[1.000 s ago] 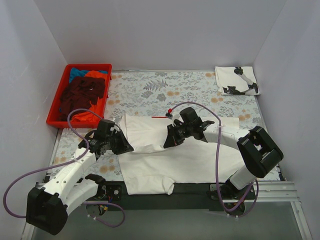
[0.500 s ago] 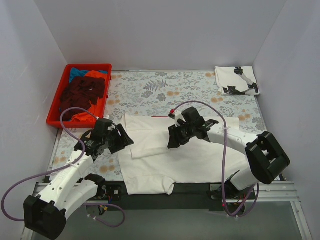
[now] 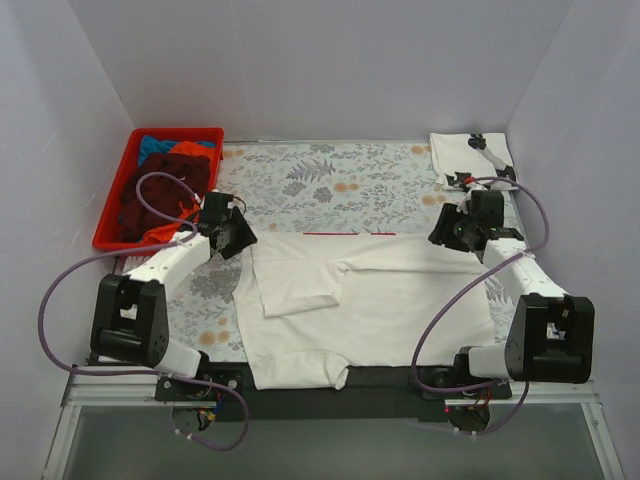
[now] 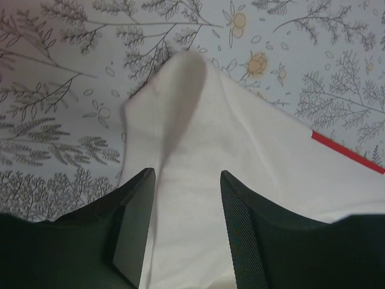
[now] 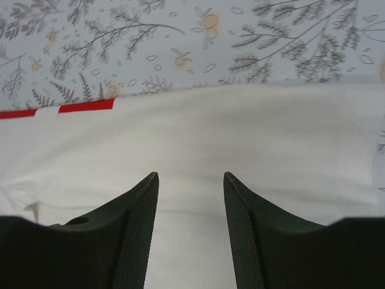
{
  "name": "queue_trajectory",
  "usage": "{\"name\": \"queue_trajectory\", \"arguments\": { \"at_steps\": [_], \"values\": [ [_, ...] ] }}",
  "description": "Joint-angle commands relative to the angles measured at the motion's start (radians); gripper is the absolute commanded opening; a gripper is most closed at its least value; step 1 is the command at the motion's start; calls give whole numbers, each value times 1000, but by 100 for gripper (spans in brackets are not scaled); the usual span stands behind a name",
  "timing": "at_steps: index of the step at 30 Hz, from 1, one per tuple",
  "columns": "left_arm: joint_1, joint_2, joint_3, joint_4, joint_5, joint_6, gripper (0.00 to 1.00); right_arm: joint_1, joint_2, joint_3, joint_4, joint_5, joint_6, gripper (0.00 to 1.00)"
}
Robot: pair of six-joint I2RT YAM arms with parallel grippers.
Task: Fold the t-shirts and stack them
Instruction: Fold the tshirt
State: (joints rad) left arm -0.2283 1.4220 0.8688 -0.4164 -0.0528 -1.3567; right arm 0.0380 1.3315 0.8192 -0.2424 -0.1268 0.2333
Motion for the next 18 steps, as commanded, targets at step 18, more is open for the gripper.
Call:
{"name": "queue_trajectory", "arguments": {
  "at_steps": [18],
  "values": [
    [78,321,156,130,-45,57,11,-377,212,-94,305,-155,116,48]
  ]
}}
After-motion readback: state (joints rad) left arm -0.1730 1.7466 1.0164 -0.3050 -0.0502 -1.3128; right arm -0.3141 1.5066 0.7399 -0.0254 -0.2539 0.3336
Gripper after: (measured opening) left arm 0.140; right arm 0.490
